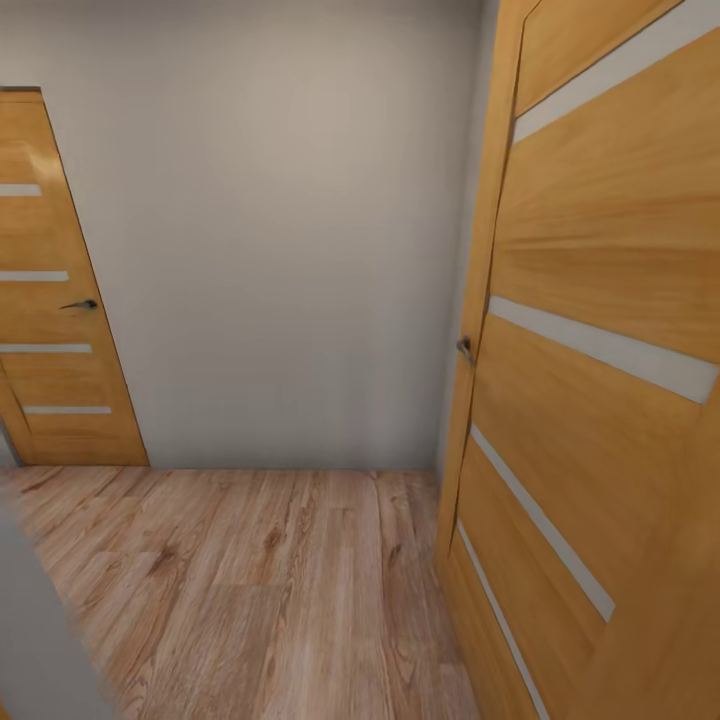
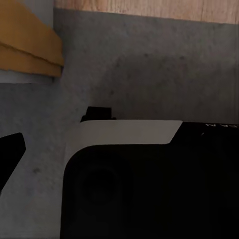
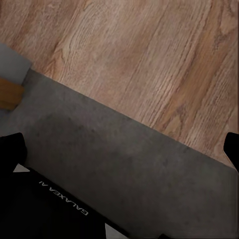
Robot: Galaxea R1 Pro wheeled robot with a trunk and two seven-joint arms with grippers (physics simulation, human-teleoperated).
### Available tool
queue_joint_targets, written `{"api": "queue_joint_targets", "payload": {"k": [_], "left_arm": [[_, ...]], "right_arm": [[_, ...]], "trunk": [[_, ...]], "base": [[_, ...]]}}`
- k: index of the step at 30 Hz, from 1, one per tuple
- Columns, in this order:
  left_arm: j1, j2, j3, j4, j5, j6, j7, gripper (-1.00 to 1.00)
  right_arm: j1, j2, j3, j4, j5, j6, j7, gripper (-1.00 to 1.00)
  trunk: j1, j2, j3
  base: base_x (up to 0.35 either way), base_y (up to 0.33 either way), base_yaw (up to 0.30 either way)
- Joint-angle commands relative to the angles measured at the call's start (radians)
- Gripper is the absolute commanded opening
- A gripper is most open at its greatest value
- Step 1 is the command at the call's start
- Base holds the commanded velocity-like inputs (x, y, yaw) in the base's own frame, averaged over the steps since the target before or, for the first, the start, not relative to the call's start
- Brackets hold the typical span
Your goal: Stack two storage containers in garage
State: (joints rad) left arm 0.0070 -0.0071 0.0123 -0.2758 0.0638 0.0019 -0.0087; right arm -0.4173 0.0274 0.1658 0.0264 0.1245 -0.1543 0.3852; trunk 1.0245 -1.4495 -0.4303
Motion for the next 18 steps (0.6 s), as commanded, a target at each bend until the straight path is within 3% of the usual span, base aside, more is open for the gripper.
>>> {"api": "queue_joint_targets", "payload": {"k": [1,6,18], "left_arm": [[0.001,0.0,0.001,-0.002,0.006,0.0,-0.001,1.0],[0.001,0.0,0.001,-0.002,0.006,-0.001,0.0,1.0],[0.001,0.0,0.001,-0.002,0.007,0.002,0.003,1.0]], "right_arm": [[-0.001,0.0,0.001,0.003,0.01,-0.008,-0.002,1.0],[-0.001,-0.001,0.001,0.003,0.009,-0.008,-0.002,1.0],[-0.001,-0.002,0.001,0.003,0.009,-0.008,-0.002,1.0]], "trunk": [[0.0,0.0,-0.001],[0.0,0.0,-0.001],[0.0,0.0,-0.001]], "base": [[0.281,-0.001,0.0],[0.229,0.0,0.0],[0.046,0.001,0.0]]}}
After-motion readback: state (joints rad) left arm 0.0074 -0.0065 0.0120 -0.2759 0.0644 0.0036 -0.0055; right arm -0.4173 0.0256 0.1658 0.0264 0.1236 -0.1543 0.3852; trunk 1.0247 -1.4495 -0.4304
